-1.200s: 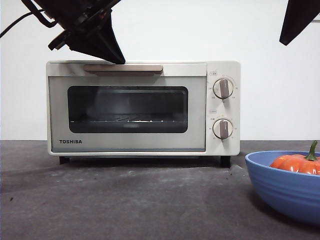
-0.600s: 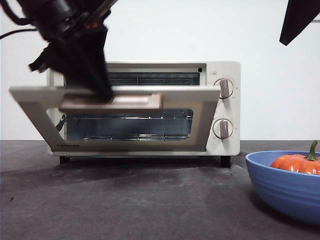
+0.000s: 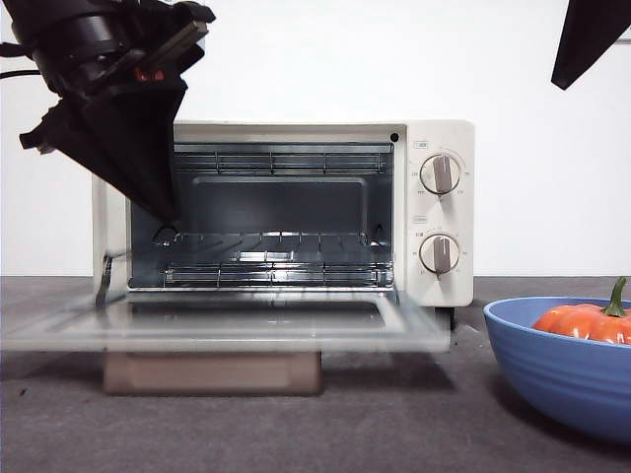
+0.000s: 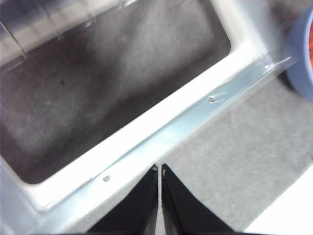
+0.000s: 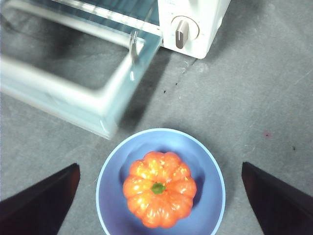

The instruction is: Place pumpkin in the steamer

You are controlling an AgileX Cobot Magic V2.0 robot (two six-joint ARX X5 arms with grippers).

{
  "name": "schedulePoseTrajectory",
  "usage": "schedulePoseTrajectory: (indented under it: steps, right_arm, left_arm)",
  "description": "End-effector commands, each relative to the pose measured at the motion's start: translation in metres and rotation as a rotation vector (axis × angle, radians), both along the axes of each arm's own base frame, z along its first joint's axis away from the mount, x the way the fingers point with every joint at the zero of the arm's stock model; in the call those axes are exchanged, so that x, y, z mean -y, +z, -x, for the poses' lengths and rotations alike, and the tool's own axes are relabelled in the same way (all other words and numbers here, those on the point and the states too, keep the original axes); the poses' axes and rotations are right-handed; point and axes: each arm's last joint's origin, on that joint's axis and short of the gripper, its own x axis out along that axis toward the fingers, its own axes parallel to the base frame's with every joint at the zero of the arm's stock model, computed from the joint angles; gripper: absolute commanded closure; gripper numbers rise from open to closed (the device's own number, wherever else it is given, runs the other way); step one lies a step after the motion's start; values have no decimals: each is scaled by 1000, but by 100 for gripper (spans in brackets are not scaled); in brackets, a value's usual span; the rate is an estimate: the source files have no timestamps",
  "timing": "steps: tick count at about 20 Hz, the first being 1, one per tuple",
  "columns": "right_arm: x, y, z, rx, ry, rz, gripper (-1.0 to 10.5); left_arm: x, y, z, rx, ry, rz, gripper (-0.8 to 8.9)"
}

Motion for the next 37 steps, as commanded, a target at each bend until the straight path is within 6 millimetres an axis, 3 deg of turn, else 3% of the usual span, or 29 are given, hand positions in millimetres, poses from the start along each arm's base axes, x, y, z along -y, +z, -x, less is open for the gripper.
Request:
schedulePoseTrajectory:
  steps: [1,7,12,18,24,31,37]
  right_arm:
    - [-1,3,0,5,-4,-15,399]
    - [1,3,-2,-2,-40,-29,400]
    - [14,3,-11,-11,-130,-42,400]
    - [27,2,-17,-57,-140,-107,401]
    - [31,-2,-16,-114,-147,-114,426]
    - [34,-50,-27,-234,-255,-140,489]
    - [33,-77,-41,-328,-322,-127,603]
  left_arm:
    - [-2,13,4,68,-22,29,798]
    - [-28,54,22,245,29,127,798]
    - [-60,76,56,411,91,212,798]
    - [-82,55,96,423,64,299,798]
    - [-89,41,115,402,44,338,798]
    - [-90,44,118,423,42,348,798]
    - [-90,43,119,420,42,346,797]
